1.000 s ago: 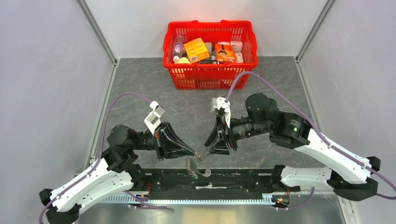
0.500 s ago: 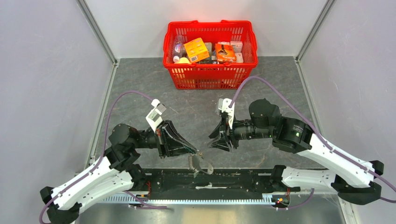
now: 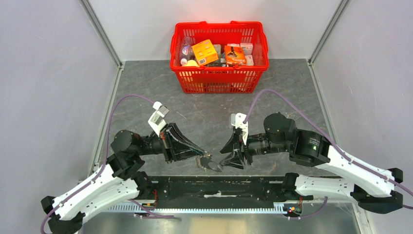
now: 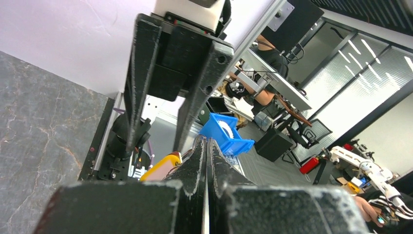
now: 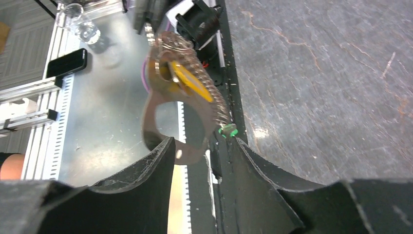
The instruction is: Put the keys on the keyring
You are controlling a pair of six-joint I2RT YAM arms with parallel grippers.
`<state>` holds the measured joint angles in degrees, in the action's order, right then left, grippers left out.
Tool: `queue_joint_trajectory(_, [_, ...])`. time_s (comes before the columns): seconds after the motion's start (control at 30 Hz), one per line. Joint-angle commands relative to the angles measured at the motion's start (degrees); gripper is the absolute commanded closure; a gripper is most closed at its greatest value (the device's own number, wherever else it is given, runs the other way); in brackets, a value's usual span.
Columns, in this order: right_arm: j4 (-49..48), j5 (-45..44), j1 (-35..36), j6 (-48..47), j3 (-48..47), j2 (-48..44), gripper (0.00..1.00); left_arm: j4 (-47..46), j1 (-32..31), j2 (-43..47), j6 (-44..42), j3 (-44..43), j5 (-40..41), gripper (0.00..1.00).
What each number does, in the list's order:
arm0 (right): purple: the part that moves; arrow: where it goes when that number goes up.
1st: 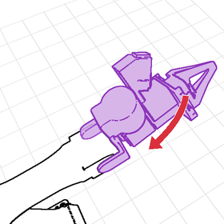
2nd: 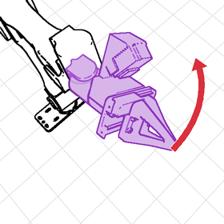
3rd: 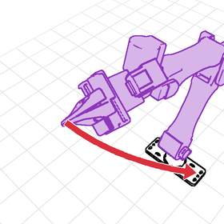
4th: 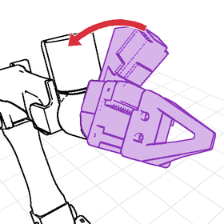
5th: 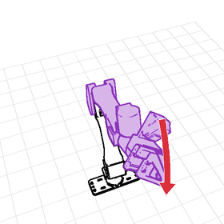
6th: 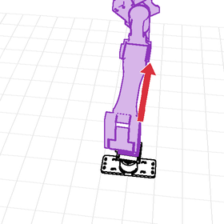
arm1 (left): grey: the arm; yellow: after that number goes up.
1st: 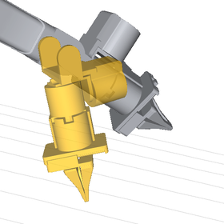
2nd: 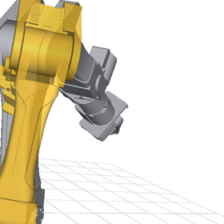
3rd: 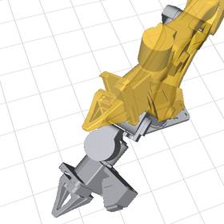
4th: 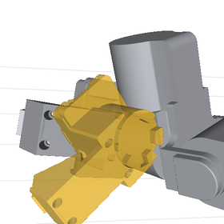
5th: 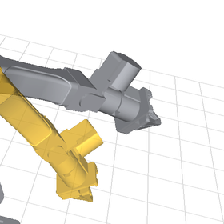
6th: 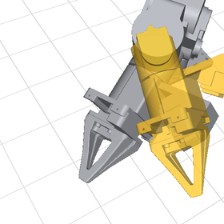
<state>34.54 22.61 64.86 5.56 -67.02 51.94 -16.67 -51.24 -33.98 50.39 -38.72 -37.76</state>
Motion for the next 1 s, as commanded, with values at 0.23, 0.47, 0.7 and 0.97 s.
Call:
queue_joint_trajectory(0.23, [-6.58,-4.61,6.1,2.54,-0.92,1.65,0.44,-0.5,-0.17,0.04,-1.95,-3.18,5.06,0.98])
queue_joint_trajectory(0.47, [-6.68,-8.04,8.28,2.42,-1.66,2.63,0.43,2.51,-0.17,0.73,-3.17,-3.65,7.19,0.98])
queue_joint_trajectory(0.7, [-8.2,-10.83,10.73,2.42,-2.41,5.43,0.43,5.84,-0.17,1.77,-4.89,-3.86,9.96,0.98])
queue_joint_trajectory(0.97, [-9.33,-15.02,12.26,2.51,-3.32,5.67,0.43,7.37,-0.17,2.28,-5.74,-4.09,10.16,0.98])
